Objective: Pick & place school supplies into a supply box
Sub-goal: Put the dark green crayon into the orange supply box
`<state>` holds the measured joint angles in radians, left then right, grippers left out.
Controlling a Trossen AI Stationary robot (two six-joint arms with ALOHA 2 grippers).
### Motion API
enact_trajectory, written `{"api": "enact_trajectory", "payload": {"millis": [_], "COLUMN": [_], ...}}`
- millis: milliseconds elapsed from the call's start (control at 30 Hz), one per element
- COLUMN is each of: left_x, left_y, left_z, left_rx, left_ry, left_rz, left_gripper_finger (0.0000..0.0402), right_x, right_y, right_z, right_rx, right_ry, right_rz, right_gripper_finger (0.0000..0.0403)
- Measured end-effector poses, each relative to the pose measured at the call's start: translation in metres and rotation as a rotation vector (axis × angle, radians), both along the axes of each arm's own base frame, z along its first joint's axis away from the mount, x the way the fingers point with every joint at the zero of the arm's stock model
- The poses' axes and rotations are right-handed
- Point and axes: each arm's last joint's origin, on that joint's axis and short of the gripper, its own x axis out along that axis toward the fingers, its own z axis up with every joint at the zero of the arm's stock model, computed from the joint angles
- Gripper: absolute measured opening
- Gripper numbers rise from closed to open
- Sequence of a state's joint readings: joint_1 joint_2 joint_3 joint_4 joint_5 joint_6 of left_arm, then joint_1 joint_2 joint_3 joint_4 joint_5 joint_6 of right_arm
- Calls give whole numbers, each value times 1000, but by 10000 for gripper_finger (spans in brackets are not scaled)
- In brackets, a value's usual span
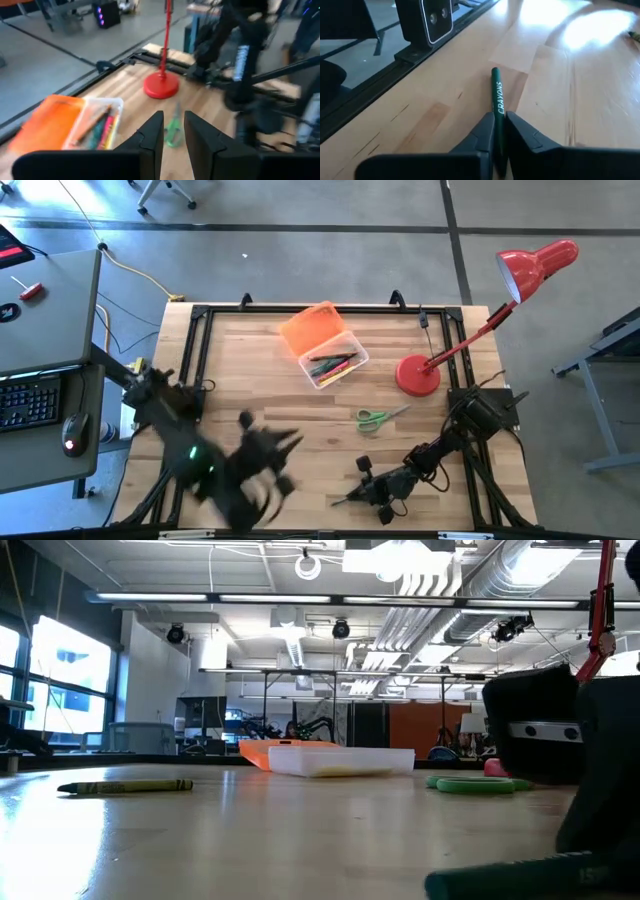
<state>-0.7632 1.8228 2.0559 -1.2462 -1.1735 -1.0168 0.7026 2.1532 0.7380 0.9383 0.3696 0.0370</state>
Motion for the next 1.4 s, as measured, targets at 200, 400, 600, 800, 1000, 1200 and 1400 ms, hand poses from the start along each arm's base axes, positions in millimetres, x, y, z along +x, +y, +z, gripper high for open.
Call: {"api": "enact_trajectory", "payload": {"millis": [200, 400, 600, 800, 1000, 1200, 1400], "left_x": [-36, -50, -50, -50, -46, -32, -19], "left_y": [-46, -66, -70, -70, -67, -56, -45], "left_z": [-51, -83, -87, -87, -87, -88, -90], "left_rx": [-79, -125, -164, -165, -165, -145, -173], "left_ry": [-181, -322, -319, -317, -312, -259, -204], "left_rz": [3, -3, -15, -15, -2, 23, 45], "left_gripper_finger": [108, 108, 108, 108, 108, 108, 108], "right_x": [16, 36, 43, 45, 35, 25, 25], "right_y": [-16, -63, -144, -235, -304, -334, -336], "right_z": [21, 68, 110, 134, 114, 101, 93], "right_rx": [-58, -292, -409, -368, -316, -294, -331], "right_ry": [-105, -126, 7, -14, 84, 165, 202], "right_rz": [28, -159, -254, -267, -285, -370, -370], "right_gripper_finger": [13, 12, 16, 9, 15, 16, 31]}}
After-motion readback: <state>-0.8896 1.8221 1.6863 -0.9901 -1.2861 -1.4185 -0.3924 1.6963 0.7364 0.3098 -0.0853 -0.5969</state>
